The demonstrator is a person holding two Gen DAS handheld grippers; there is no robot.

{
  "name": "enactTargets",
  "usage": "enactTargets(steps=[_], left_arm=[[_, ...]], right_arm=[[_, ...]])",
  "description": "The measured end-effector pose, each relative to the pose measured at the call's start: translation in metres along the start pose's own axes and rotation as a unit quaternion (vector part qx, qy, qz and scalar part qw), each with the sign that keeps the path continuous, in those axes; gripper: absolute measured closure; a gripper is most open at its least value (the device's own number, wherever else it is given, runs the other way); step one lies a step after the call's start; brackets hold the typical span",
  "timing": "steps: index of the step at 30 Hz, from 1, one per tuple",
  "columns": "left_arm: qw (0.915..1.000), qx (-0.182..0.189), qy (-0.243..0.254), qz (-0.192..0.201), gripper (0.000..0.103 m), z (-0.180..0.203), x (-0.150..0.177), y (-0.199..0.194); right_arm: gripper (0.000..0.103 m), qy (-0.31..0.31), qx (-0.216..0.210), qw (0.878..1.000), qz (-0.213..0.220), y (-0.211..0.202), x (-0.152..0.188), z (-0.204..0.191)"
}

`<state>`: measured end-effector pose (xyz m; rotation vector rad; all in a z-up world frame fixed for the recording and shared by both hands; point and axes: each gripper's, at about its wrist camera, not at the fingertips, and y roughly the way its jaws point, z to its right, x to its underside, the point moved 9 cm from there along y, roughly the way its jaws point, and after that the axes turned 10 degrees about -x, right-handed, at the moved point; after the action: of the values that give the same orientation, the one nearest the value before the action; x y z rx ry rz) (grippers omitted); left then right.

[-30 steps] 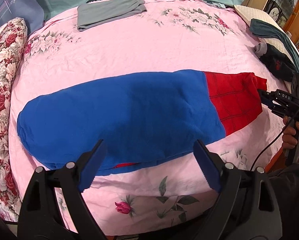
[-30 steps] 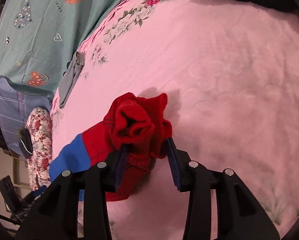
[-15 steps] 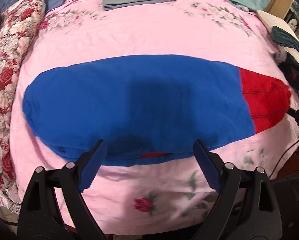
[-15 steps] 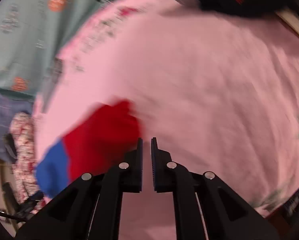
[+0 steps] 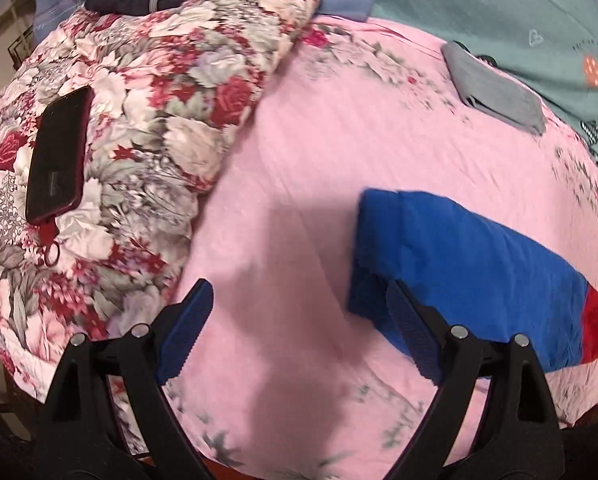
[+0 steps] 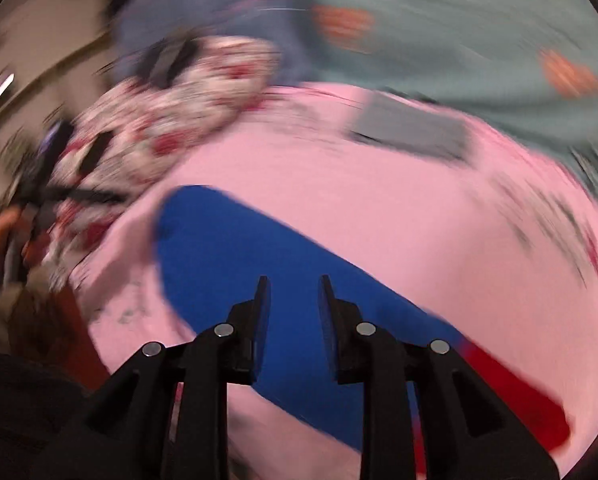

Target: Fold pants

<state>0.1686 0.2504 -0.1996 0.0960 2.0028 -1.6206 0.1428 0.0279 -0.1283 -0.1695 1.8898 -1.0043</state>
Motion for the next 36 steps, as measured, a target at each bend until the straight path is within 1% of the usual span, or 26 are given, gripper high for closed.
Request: enactTargets(steps=[2,3,5,6,9,10,11,12,14,16,18,19,20,21,23,24,27,28,29,31,33,35,36], left_arm=[[1.0000,0.003,0.001,-0.001,0.013,-0.012,-0.004,0.007],[1.0000,0.006,0.000,-0.001,0.013,-0.016,-0.004,0.010],[0.9999,0.017,0.000,-0.002,0.013,-0.024,0.002,0.013],[0.9998,0.017,0.002,-0.001,0.013,-0.027,0.005,0.014],[0.9995,0.030,0.004,-0.008,0.013,-0.033,0.015,0.023],[0.9993,0.036,0.004,-0.012,0.013,-0.034,0.018,0.026],[0.9991,0.041,0.004,-0.014,0.013,-0.035,0.020,0.029],[0.9989,0.044,0.004,-0.016,0.013,-0.037,0.020,0.032],[0.9987,0.049,0.002,-0.014,0.013,-0.041,0.022,0.035],[0.9981,0.060,-0.006,-0.014,0.013,-0.045,0.020,0.037],[0.9974,0.070,-0.013,-0.012,0.013,-0.046,0.015,0.038],[0.9971,0.073,-0.015,-0.011,0.013,-0.046,0.011,0.041],[0.9969,0.076,-0.016,-0.011,0.013,-0.046,0.009,0.042],[0.9967,0.079,-0.018,-0.010,0.013,-0.044,0.005,0.043],[0.9964,0.084,-0.014,-0.008,0.013,-0.039,-0.001,0.045],[0.9964,0.084,-0.011,-0.007,0.013,-0.036,-0.003,0.046],[0.9955,0.095,0.002,-0.004,0.012,-0.025,-0.004,0.043],[0.9953,0.096,0.005,-0.007,0.012,-0.021,-0.004,0.044],[0.9953,0.096,0.008,-0.010,0.012,-0.016,-0.003,0.046],[0.9939,0.109,0.011,-0.010,0.012,-0.002,-0.005,0.043],[0.9903,0.138,0.017,-0.002,0.012,0.019,-0.009,0.032],[0.9845,0.170,0.040,0.012,0.012,0.051,-0.013,0.018],[0.9815,0.183,0.053,0.018,0.012,0.068,-0.014,0.012]], right_arm=[[0.078,-0.054,-0.025,0.998,-0.017,0.049,-0.022,-0.040],[0.078,-0.081,-0.037,0.995,-0.032,0.074,-0.025,-0.061],[0.078,-0.112,-0.044,0.990,-0.068,0.119,-0.025,-0.083],[0.078,-0.118,-0.040,0.989,-0.082,0.134,-0.024,-0.083],[0.080,-0.125,-0.003,0.983,-0.135,0.175,-0.003,-0.069],[0.088,-0.117,0.004,0.982,-0.149,0.182,0.002,-0.062],[0.092,-0.106,0.006,0.982,-0.157,0.184,0.003,-0.058],[0.099,-0.096,-0.002,0.984,-0.153,0.180,-0.001,-0.059],[0.100,-0.079,-0.011,0.988,-0.135,0.158,-0.016,-0.063],[0.100,-0.071,-0.021,0.989,-0.126,0.143,-0.022,-0.071],[0.101,-0.051,-0.049,0.989,-0.128,0.134,-0.020,-0.080],[0.101,-0.053,-0.059,0.987,-0.138,0.136,-0.015,-0.085],[0.101,-0.058,-0.059,0.985,-0.150,0.145,-0.010,-0.087],[0.099,-0.060,-0.053,0.983,-0.164,0.156,0.000,-0.087],[0.088,-0.047,-0.054,0.977,-0.203,0.179,0.020,-0.083],[0.085,-0.039,-0.053,0.975,-0.214,0.184,0.023,-0.082],[0.082,-0.033,-0.078,0.980,-0.181,0.166,0.005,-0.087],[0.076,-0.034,-0.082,0.980,-0.176,0.158,0.002,-0.087],[0.075,-0.032,-0.085,0.981,-0.171,0.150,0.000,-0.086],[0.075,-0.010,-0.080,0.984,-0.156,0.129,-0.004,-0.070],[0.075,0.034,-0.070,0.986,-0.150,0.110,-0.002,-0.042],[0.073,0.088,-0.052,0.984,-0.143,0.091,0.002,-0.004],[0.071,0.124,-0.040,0.982,-0.135,0.077,0.006,0.023]])
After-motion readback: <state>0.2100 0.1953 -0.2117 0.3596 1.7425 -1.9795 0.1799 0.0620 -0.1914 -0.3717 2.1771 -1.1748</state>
